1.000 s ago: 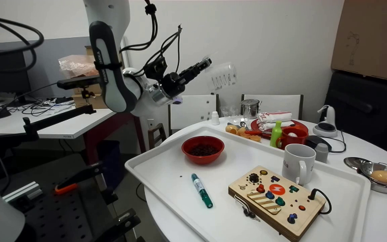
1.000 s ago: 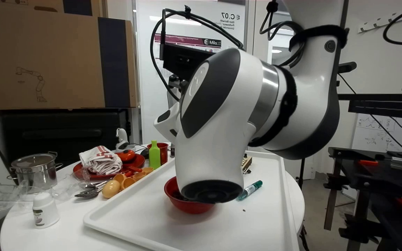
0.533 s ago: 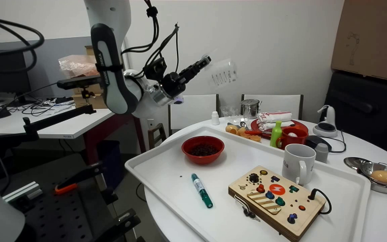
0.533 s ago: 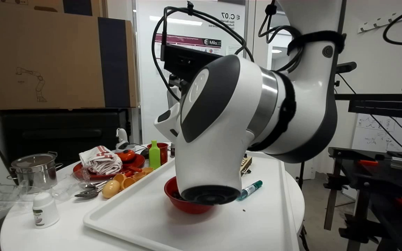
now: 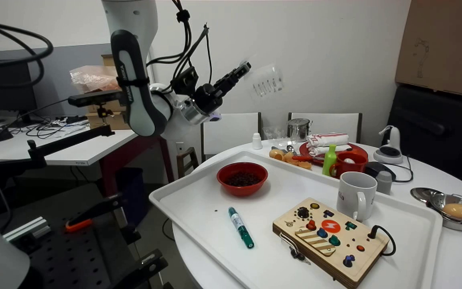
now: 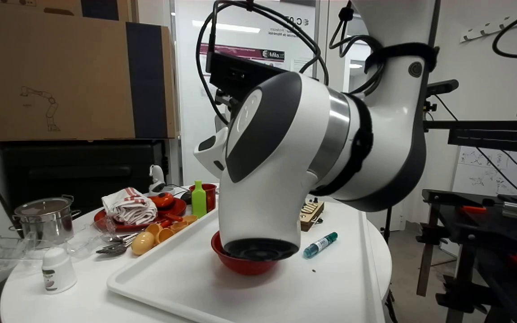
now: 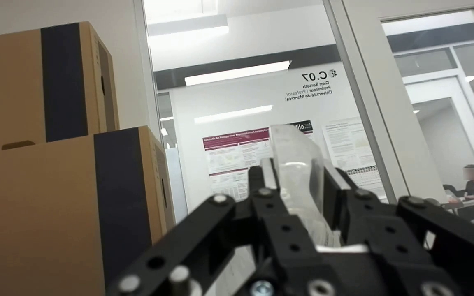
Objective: Pour the contents inside the clear jar into the red bowl
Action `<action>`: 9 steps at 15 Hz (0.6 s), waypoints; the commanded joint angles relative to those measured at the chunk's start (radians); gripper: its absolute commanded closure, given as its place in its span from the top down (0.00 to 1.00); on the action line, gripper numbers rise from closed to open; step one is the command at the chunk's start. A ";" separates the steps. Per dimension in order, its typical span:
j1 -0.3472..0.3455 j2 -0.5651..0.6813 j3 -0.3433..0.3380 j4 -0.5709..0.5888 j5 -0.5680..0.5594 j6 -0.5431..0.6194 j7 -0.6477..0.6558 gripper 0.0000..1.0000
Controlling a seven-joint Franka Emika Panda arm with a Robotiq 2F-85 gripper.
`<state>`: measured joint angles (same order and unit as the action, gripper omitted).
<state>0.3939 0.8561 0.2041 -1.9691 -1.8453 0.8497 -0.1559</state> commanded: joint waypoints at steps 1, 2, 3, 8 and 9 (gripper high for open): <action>0.019 0.033 -0.021 0.031 -0.029 -0.056 0.019 0.16; 0.019 0.034 -0.022 0.029 -0.036 -0.056 0.012 0.16; 0.022 0.035 -0.026 0.025 -0.045 -0.057 0.000 0.15; 0.024 0.043 -0.035 0.033 -0.060 -0.084 0.011 0.15; 0.023 0.046 -0.041 0.035 -0.066 -0.090 0.007 0.15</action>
<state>0.4037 0.8760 0.1851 -1.9584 -1.8865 0.8043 -0.1485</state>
